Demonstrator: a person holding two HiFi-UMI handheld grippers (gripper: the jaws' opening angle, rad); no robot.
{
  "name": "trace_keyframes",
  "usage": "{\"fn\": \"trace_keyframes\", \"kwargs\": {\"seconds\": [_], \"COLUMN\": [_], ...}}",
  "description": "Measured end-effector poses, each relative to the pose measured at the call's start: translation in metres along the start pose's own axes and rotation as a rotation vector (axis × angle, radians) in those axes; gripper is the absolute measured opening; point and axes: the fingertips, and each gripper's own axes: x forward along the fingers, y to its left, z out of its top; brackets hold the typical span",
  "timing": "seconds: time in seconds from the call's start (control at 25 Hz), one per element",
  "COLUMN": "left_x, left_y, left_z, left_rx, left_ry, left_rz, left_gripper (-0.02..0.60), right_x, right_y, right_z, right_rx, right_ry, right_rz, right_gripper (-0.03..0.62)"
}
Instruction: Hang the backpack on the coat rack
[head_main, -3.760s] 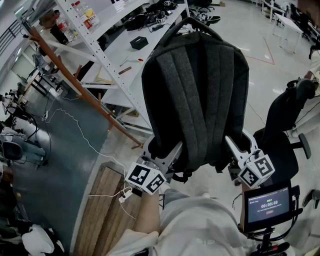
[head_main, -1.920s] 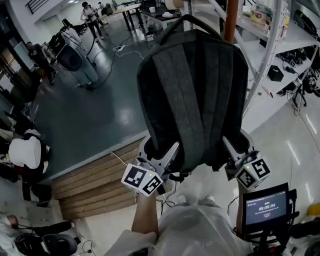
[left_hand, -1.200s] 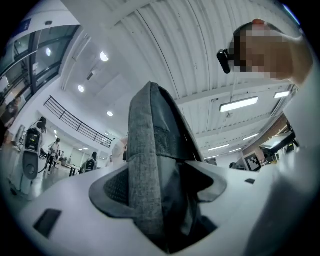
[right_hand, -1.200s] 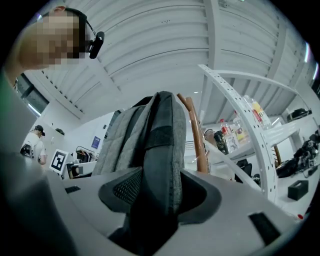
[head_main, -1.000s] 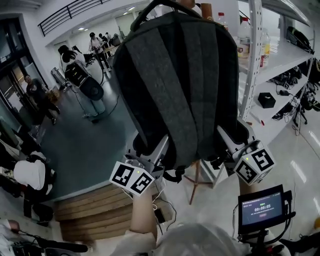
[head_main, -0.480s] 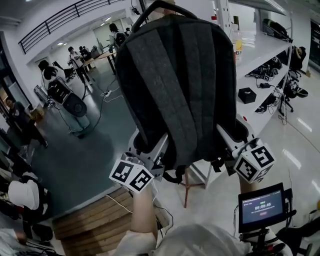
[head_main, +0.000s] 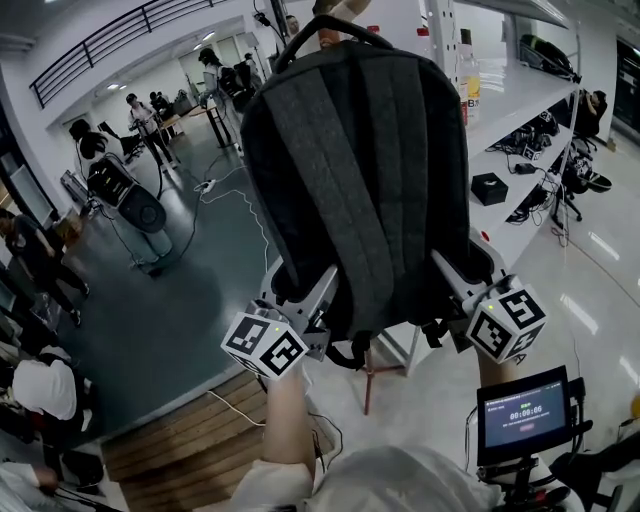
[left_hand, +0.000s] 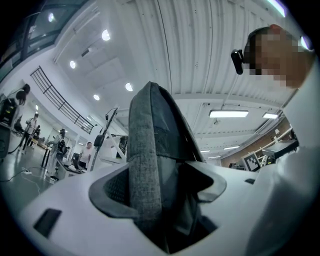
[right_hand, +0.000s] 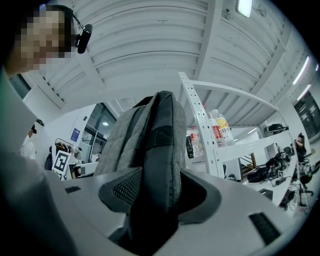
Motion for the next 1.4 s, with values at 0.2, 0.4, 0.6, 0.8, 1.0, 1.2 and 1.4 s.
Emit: {"fn": "trace_keyframes", "kwargs": {"seconds": [0.2, 0.4, 0.6, 0.8, 1.0, 1.2, 1.4], "left_x": [0.001, 0.005, 0.007, 0.012, 0.015, 0.013, 0.010], "left_y": [0.008, 0.014, 0.021, 0.028, 0.037, 0.040, 0.046], "left_z": [-0.006, -0.017, -0.032, -0.039, -0.054, -0.061, -0.069], "left_rx": [-0.030, -0.049, -0.063, -0.030, -0.001, -0.040, -0.040], "left_ry": [0.019, 0.046, 0.081, 0.075, 0.046, 0.030, -0.010], "left_rz": [0.003, 0.003, 0.017, 0.013, 0.012, 0.017, 0.042], "left_gripper": [0.319, 0.320, 0.321, 0.321, 0.321, 0.327, 0.333], "right_x": [0.005, 0.009, 0.013, 0.019, 0.026, 0.026, 0.029], "right_y": [-0.001, -0.006, -0.014, -0.022, -0.031, -0.038, -0.042], "right_z": [-0.006, -0.018, -0.036, -0.047, -0.064, -0.074, -0.082], "right_rx": [0.009, 0.028, 0.060, 0.079, 0.075, 0.088, 0.045], "right_ry": [0.027, 0.057, 0.083, 0.069, 0.048, -0.008, -0.054], "right_rz": [-0.006, -0.015, -0.021, -0.023, -0.033, -0.039, -0.086], "right_gripper": [0.222, 0.222, 0.222, 0.222, 0.222, 0.222, 0.222]}}
